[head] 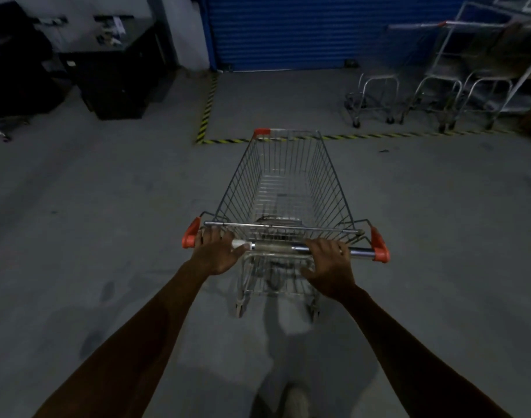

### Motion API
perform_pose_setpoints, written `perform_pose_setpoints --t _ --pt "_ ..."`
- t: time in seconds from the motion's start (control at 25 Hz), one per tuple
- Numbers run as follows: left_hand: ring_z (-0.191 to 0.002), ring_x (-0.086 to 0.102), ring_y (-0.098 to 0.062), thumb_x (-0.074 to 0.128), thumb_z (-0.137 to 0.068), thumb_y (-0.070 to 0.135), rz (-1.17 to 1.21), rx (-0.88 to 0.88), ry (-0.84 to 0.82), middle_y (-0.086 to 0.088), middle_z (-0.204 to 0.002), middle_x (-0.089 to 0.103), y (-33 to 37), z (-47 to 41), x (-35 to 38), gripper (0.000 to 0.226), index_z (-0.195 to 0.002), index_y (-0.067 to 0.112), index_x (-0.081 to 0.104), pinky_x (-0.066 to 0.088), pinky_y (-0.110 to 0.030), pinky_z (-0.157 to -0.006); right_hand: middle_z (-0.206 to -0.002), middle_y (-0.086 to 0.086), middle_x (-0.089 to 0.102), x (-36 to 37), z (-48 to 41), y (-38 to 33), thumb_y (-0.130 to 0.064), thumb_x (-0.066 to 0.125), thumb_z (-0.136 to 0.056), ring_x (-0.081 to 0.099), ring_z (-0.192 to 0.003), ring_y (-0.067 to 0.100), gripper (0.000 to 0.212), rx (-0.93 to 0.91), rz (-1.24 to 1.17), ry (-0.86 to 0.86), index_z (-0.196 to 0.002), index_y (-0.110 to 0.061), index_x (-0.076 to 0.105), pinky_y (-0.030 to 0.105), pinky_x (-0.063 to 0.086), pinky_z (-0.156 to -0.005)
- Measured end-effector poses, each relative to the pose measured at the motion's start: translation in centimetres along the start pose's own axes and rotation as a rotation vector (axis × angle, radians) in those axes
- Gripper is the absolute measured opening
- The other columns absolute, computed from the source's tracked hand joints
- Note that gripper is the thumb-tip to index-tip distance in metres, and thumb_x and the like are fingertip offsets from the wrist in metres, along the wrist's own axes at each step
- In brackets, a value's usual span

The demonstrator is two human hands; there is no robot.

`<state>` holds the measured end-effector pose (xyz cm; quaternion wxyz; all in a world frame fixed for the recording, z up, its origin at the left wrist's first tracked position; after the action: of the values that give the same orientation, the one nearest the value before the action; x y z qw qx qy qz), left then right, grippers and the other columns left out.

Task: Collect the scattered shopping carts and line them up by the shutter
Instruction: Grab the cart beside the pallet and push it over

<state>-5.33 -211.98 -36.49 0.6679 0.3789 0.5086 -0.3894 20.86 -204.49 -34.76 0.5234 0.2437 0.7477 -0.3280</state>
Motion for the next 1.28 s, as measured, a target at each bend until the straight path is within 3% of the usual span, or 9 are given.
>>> perform_pose_setpoints --t 0.28,0.44,0.56,0.64,0.76,0.88,1.0,1.08,1.28 --pt "-0.143 0.012 -0.035 0.002 -0.049 0.097 -0.059 -0.019 0.002 -0.015 -0.154 0.023 6.5 -17.8 -4.1 0.126 -0.147 0.022 0.029 -0.002 -0.049 -0.114 -0.111 0.006 0.067 1.4 -18.3 11.5 -0.053 0.064 -0.071 0.062 -0.103 0.028 0.063 -0.007 0.037 -0.075 -0.124 -0.019 0.060 0.051 0.041 -0.096" --pt "-0.130 0.037 -0.040 0.008 -0.059 0.096 -0.051 0.039 0.104 -0.023 -0.140 0.041 7.6 -30.8 -6.3 0.115 -0.136 0.020 0.046 0.025 -0.052 -0.109 -0.104 0.003 0.067 3.5 -29.3 16.7 -0.046 0.062 -0.072 0.060 -0.099 0.026 0.052 0.079 0.023 0.032 -0.117 -0.020 0.063 0.046 0.039 -0.095" --pt "-0.101 0.060 -0.041 0.014 -0.071 0.093 -0.096 0.064 0.167 -0.023 -0.108 0.063 7.9 -41.9 -7.9 0.100 -0.107 0.017 0.068 0.047 -0.052 -0.091 -0.105 0.002 0.065 5.2 -38.1 20.1 -0.046 0.058 -0.076 0.058 -0.101 0.025 0.049 0.142 -0.007 0.013 -0.119 -0.023 0.061 0.045 0.037 -0.096" --pt "-0.092 0.063 -0.040 0.014 -0.073 0.092 -0.027 0.072 0.065 -0.022 -0.097 0.064 8.1 -50.0 -8.5 0.098 -0.096 0.015 0.070 0.050 -0.050 -0.087 -0.109 0.003 0.064 6.0 -44.0 22.7 -0.045 0.059 -0.075 0.056 -0.105 0.028 0.054 0.155 -0.021 0.015 -0.123 -0.022 0.060 0.047 0.037 -0.098" --pt "-0.105 0.061 -0.042 0.017 -0.071 0.094 -0.115 0.096 0.124 -0.022 -0.107 0.066 10.1 -60.5 -11.7 0.102 -0.105 0.013 0.069 0.045 -0.056 -0.095 -0.122 0.007 0.061 6.6 -52.0 26.4 -0.045 0.062 -0.075 0.055 -0.117 0.033 0.064 0.123 0.005 0.004 -0.133 -0.019 0.053 0.053 0.035 -0.103" --pt "-0.122 0.048 -0.043 0.010 -0.061 0.097 -0.093 0.130 0.058 -0.027 -0.127 0.055 14.0 -70.2 -14.1 0.116 -0.122 0.012 0.061 0.032 -0.052 -0.107 -0.147 0.018 0.044 8.1 -59.0 31.9 -0.051 0.070 -0.069 0.037 -0.138 0.040 0.089 0.232 0.122 -0.079 -0.146 -0.021 0.038 0.063 0.015 -0.113" --pt "-0.088 0.063 -0.043 0.011 -0.074 0.090 -0.088 0.144 0.077 -0.028 -0.094 0.063 18.7 -79.7 -14.9 0.102 -0.092 0.008 0.068 0.052 -0.052 -0.083 -0.160 0.022 0.013 9.0 -66.3 39.2 -0.055 0.067 -0.073 0.007 -0.147 0.043 0.101 0.381 0.156 -0.121 -0.154 -0.023 0.016 0.061 -0.011 -0.113" --pt "-0.083 0.064 -0.039 0.019 -0.077 0.087 -0.072 0.143 0.108 -0.023 -0.088 0.064 21.5 -85.8 -15.2 0.092 -0.090 0.010 0.068 0.053 -0.049 -0.079 -0.161 0.021 -0.006 9.2 -71.4 44.0 -0.057 0.058 -0.082 -0.011 -0.147 0.041 0.099 0.417 0.180 -0.142 -0.155 -0.025 0.000 0.061 -0.020 -0.109" --pt "-0.097 0.058 -0.043 0.034 -0.072 0.081 -0.044 0.208 0.193 -0.025 -0.098 0.062 31.3 -101.7 -18.2 0.084 -0.100 0.008 0.066 0.043 -0.051 -0.091 -0.161 0.020 -0.006 9.1 -85.5 58.3 -0.061 0.053 -0.084 -0.012 -0.147 0.041 0.098 0.449 0.235 -0.173 -0.154 -0.023 -0.003 0.066 -0.015 -0.108"
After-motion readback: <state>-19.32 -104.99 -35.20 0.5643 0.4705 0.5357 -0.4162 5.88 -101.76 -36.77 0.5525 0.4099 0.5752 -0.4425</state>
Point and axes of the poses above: each hand's wrist, its own z-axis away from the middle knuckle, its own x-axis out of the palm, y = z × x, the point moved 7 cm from there along -z, towards the middle knuckle
